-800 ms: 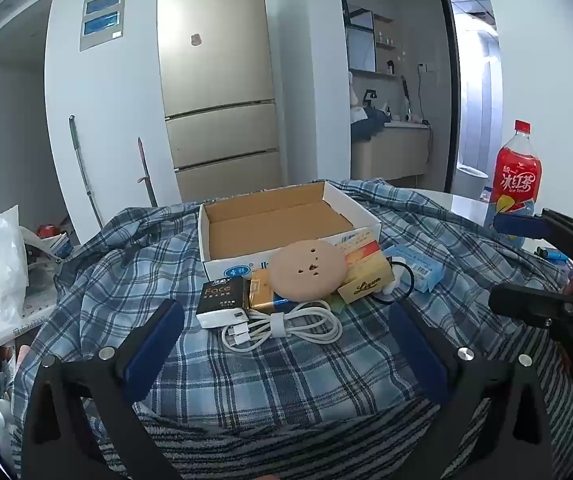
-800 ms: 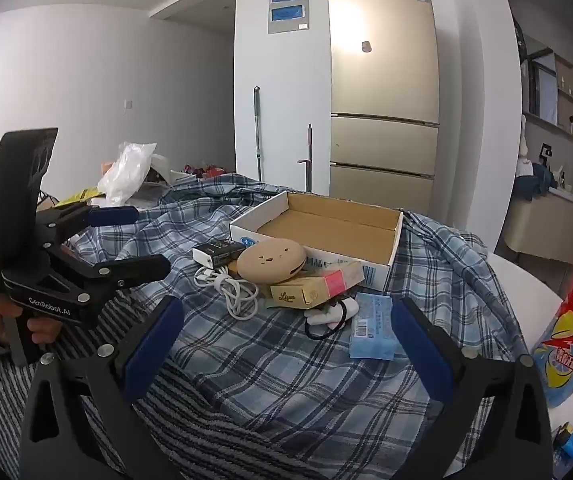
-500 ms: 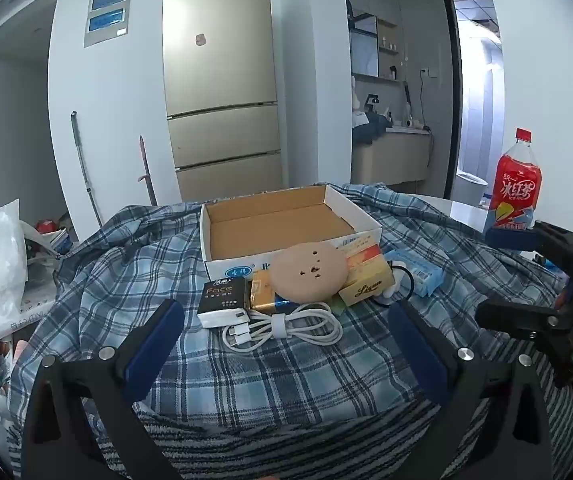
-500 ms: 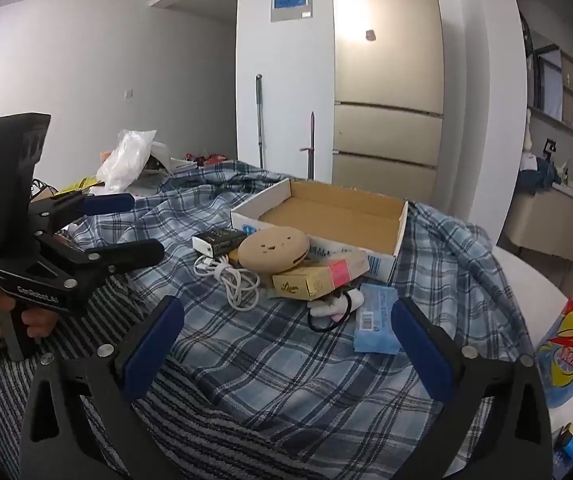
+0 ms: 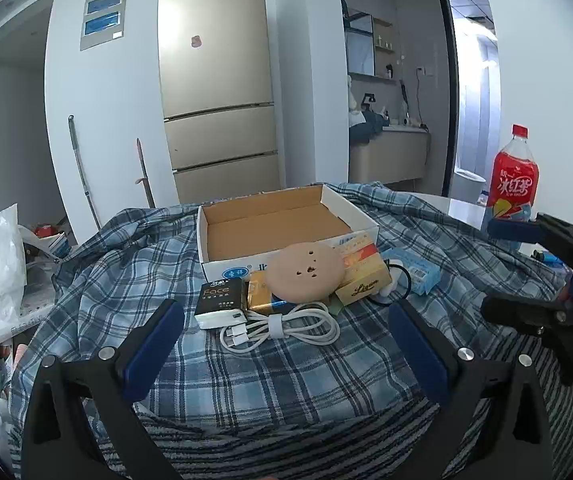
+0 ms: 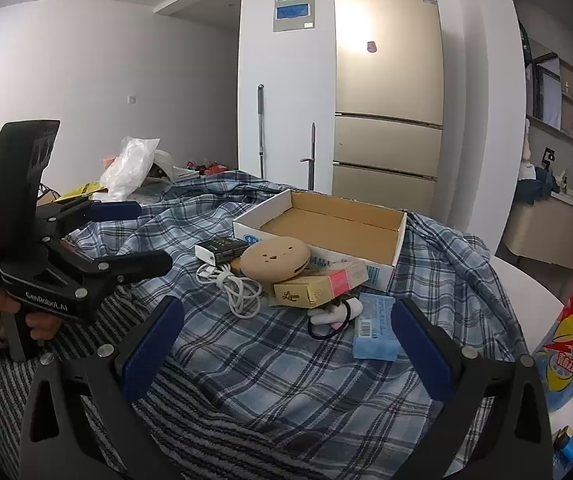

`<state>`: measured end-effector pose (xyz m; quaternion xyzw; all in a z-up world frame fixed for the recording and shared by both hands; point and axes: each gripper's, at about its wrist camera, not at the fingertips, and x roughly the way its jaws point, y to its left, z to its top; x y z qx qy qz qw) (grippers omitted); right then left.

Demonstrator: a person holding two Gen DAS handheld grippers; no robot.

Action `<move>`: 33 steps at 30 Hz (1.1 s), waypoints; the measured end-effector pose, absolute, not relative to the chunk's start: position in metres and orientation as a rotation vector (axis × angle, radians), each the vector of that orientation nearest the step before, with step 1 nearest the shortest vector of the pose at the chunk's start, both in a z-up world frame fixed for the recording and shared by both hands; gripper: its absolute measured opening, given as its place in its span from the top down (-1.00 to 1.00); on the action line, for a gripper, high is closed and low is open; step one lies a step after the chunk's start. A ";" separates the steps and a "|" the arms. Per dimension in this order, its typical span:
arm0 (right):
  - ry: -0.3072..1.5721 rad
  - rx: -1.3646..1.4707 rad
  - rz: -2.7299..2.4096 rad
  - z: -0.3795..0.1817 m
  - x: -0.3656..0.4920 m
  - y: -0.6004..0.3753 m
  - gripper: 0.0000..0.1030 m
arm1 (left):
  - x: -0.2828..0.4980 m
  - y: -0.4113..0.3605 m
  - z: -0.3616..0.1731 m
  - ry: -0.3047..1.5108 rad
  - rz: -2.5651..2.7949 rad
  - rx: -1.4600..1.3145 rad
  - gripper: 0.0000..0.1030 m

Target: Organize soft objects

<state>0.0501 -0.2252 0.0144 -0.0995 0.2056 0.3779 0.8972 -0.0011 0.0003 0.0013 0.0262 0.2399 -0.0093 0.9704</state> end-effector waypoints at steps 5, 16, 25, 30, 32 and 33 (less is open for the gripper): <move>0.442 -0.203 0.798 0.013 0.053 -0.224 -1.00 | -0.003 -0.002 0.002 0.475 0.013 0.073 -1.00; 0.417 -0.208 0.792 0.015 0.049 -0.226 -1.00 | -0.001 0.001 0.001 0.485 0.016 0.058 -1.00; 0.432 -0.197 0.797 0.014 0.051 -0.226 -1.00 | -0.002 -0.001 0.002 0.487 0.014 0.075 -1.00; 0.433 -0.196 0.797 0.014 0.052 -0.226 -1.00 | -0.002 -0.001 0.002 0.488 0.014 0.079 -1.00; 0.436 -0.195 0.797 0.014 0.052 -0.226 -1.00 | -0.002 -0.001 0.002 0.489 0.013 0.080 -1.00; 0.437 -0.194 0.798 0.014 0.052 -0.226 -1.00 | -0.002 -0.001 0.003 0.489 0.014 0.080 -1.00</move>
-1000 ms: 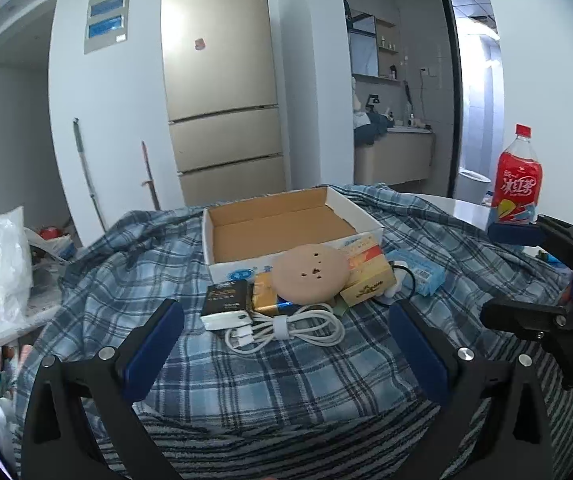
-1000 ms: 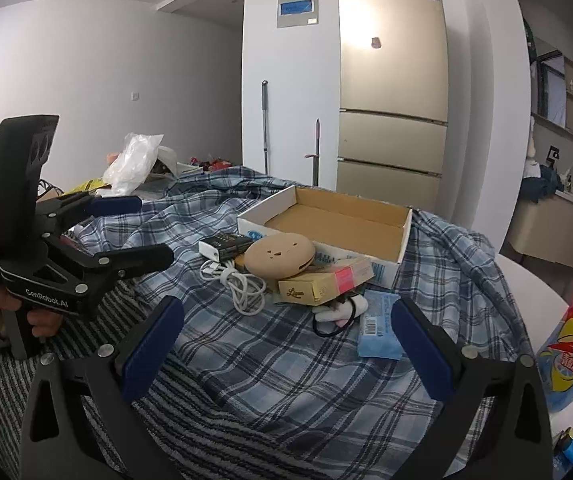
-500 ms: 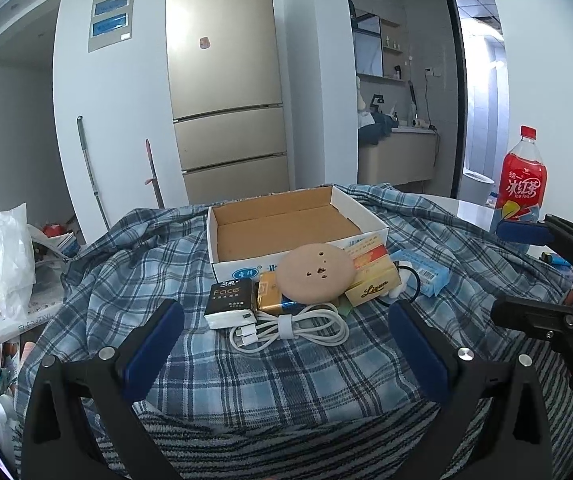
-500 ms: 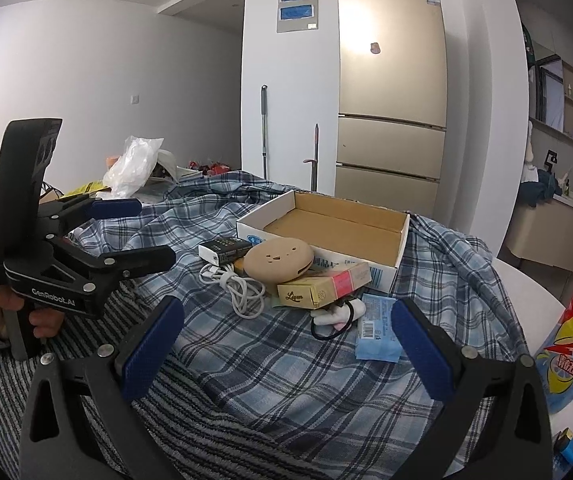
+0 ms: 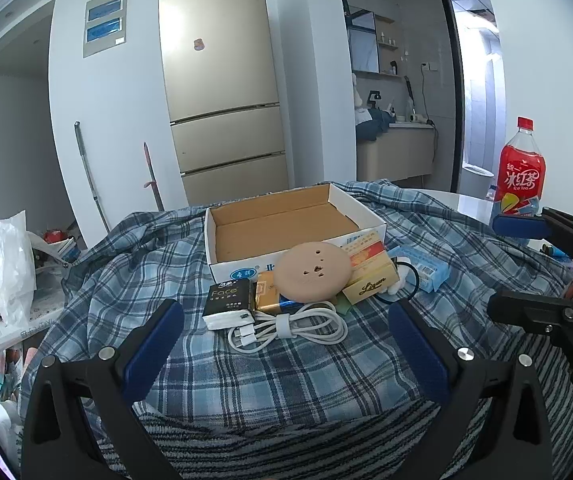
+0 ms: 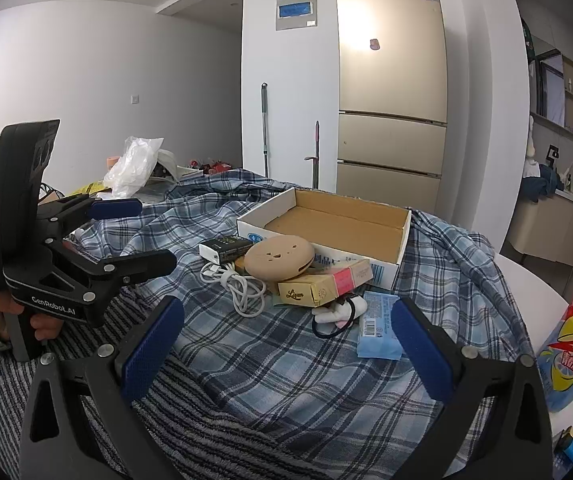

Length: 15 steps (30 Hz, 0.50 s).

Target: Organize soft objects

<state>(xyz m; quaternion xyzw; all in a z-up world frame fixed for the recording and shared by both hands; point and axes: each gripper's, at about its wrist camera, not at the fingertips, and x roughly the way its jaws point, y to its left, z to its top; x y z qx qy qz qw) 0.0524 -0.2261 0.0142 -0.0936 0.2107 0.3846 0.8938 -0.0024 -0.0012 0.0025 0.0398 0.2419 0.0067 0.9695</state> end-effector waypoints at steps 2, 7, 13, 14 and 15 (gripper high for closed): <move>0.436 -0.193 0.798 0.014 0.052 -0.226 -1.00 | -0.002 -0.002 0.002 0.489 0.013 0.078 -1.00; 0.444 -0.189 0.798 0.014 0.055 -0.226 -1.00 | -0.002 -0.002 0.002 0.489 0.013 0.075 -1.00; 0.445 -0.186 0.797 0.013 0.055 -0.226 -1.00 | -0.002 -0.002 0.002 0.491 0.012 0.083 -1.00; 0.445 -0.186 0.796 0.012 0.055 -0.226 -1.00 | -0.001 -0.001 0.002 0.492 0.011 0.080 -1.00; 0.445 -0.185 0.797 0.013 0.055 -0.227 -1.00 | -0.001 -0.001 0.002 0.493 0.011 0.077 -1.00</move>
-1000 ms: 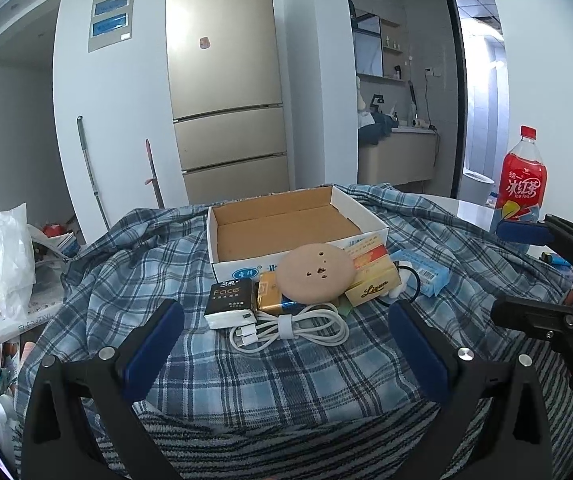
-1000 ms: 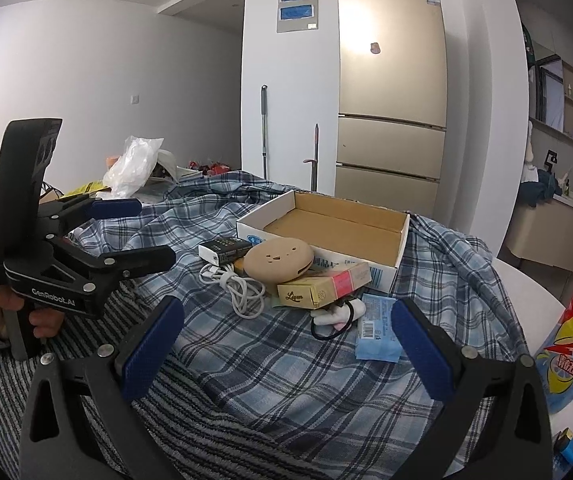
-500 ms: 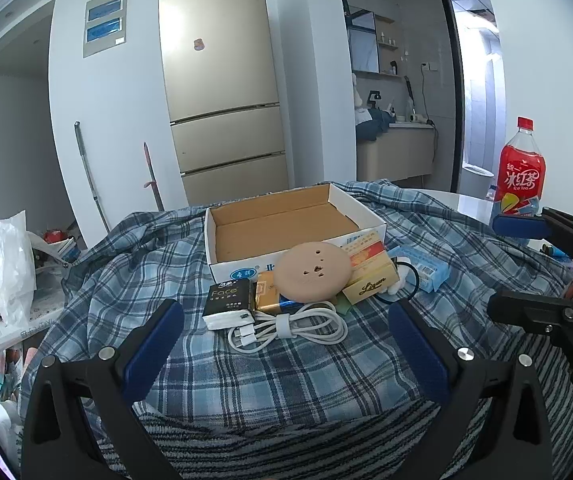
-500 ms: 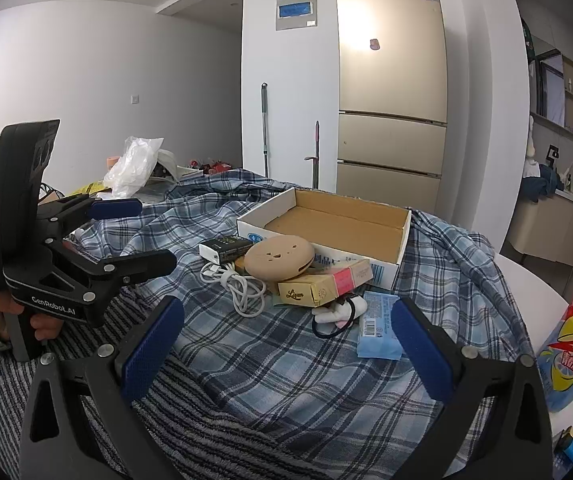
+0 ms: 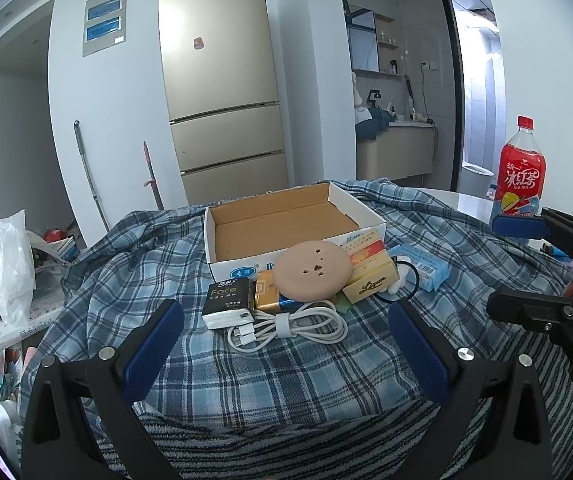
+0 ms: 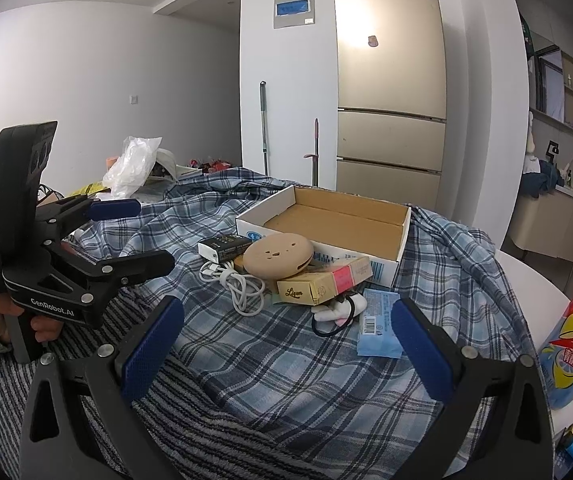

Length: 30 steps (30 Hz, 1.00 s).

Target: Organize soft objects

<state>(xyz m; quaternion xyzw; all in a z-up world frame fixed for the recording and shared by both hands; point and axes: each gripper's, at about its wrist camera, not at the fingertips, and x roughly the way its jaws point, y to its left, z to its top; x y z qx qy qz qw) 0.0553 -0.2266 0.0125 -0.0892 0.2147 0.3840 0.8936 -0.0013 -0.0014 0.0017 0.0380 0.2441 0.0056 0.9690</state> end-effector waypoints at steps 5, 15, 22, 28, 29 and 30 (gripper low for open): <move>0.445 -0.185 0.797 0.013 0.056 -0.227 -1.00 | 0.000 -0.001 0.000 0.495 0.010 0.074 -1.00; 0.445 -0.186 0.798 0.012 0.055 -0.227 -1.00 | 0.001 0.000 -0.001 0.499 0.010 0.077 -1.00; 0.447 -0.188 0.798 0.013 0.054 -0.227 -1.00 | 0.003 0.001 -0.003 0.509 0.015 0.075 -1.00; 0.450 -0.187 0.798 0.013 0.055 -0.227 -1.00 | 0.003 0.001 -0.003 0.508 0.014 0.078 -1.00; 0.450 -0.188 0.798 0.013 0.055 -0.226 -1.00 | 0.003 0.001 -0.003 0.508 0.014 0.076 -1.00; 0.451 -0.188 0.798 0.013 0.055 -0.226 -1.00 | 0.003 0.002 -0.003 0.508 0.014 0.075 -1.00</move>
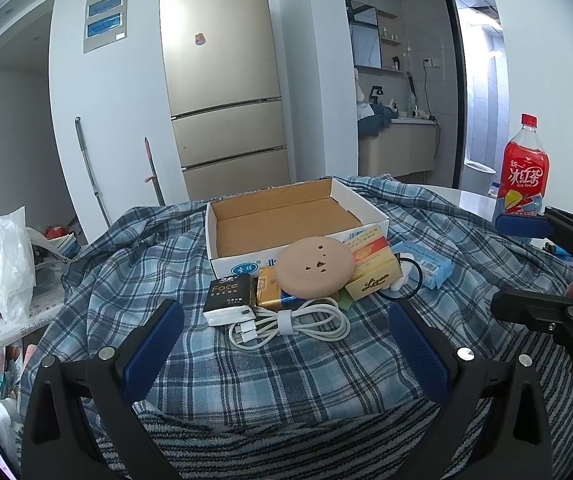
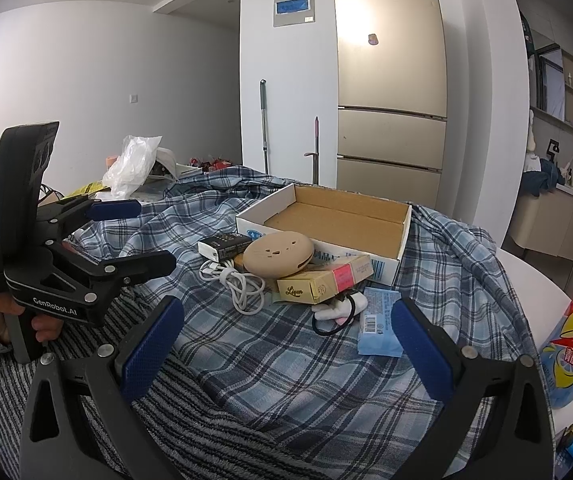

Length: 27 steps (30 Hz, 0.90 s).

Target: Organize soft objects

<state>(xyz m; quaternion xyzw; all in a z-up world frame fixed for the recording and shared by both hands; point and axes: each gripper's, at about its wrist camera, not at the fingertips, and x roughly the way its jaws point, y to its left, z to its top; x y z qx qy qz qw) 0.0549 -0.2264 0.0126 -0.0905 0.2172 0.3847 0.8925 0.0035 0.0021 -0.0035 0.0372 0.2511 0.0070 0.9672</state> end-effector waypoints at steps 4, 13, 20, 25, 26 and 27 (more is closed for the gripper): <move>0.451 -0.186 0.798 0.013 0.055 -0.227 -1.00 | 0.003 0.001 -0.003 0.509 0.014 0.074 -1.00; 0.451 -0.179 0.795 0.012 0.056 -0.227 -1.00 | 0.004 0.003 -0.004 0.514 0.012 0.069 -1.00; 0.408 -0.213 0.774 0.013 0.047 -0.226 -1.00 | 0.004 0.002 -0.004 0.513 0.011 0.086 -1.00; 0.400 -0.212 0.777 0.013 0.046 -0.228 -1.00 | 0.003 0.000 -0.004 0.511 0.012 0.083 -1.00; 0.403 -0.206 0.781 0.014 0.047 -0.228 -1.00 | 0.004 0.003 -0.004 0.515 0.013 0.071 -1.00; 0.414 -0.198 0.786 0.013 0.049 -0.229 -1.00 | 0.005 0.007 -0.003 0.519 0.013 0.049 -1.00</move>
